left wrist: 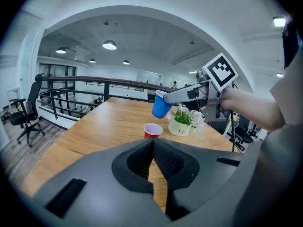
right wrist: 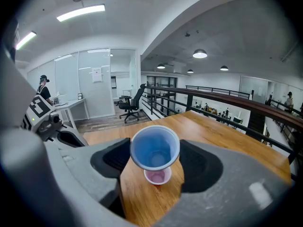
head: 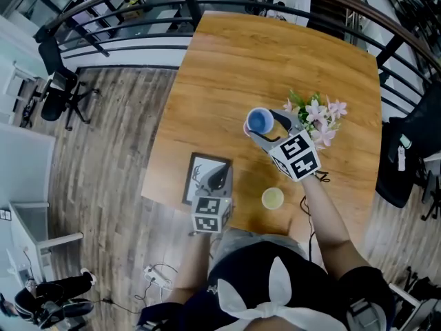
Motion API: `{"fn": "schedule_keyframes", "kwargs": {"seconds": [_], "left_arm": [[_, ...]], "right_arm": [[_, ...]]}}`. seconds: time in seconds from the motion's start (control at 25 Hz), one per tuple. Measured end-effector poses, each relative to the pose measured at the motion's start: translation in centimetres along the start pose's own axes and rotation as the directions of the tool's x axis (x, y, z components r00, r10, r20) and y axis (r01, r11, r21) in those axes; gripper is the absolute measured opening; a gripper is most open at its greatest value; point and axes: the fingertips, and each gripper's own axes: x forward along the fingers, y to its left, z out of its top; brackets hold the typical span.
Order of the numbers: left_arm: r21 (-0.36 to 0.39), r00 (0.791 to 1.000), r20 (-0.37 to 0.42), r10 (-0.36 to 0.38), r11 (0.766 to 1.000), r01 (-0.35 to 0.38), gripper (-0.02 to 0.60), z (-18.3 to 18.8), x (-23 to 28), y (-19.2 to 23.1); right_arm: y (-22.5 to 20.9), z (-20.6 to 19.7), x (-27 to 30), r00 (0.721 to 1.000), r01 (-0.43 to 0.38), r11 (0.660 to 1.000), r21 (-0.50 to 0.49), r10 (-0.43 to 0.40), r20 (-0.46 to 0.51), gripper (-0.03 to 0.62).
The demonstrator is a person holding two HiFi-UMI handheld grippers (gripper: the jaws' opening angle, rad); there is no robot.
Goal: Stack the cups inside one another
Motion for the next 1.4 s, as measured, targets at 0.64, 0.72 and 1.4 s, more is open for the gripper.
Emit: {"fn": "schedule_keyframes", "kwargs": {"seconds": [0.64,0.72,1.4], "left_arm": [[-0.026,0.997,-0.073,-0.024,0.999,0.022,0.018,-1.4,1.3,1.0],[-0.028,0.997,-0.067,-0.029,0.999,0.027,0.018,-1.4,1.6,1.1],[-0.044,0.997,-0.074,-0.035,0.998,0.032,0.018,-1.9,2.4,0.8]], "right_arm": [[-0.6,-3.2,3.8,0.997,-0.034,0.996,0.079,0.039,-0.068,0.321],[-0.7,-3.6,4.2,0.996,-0.036,0.996,0.086,0.043,-0.077,0.321],[-1.1,-7.3,6.6,0.985,-0.046,0.992,0.119,0.065,-0.159,0.327]]}}
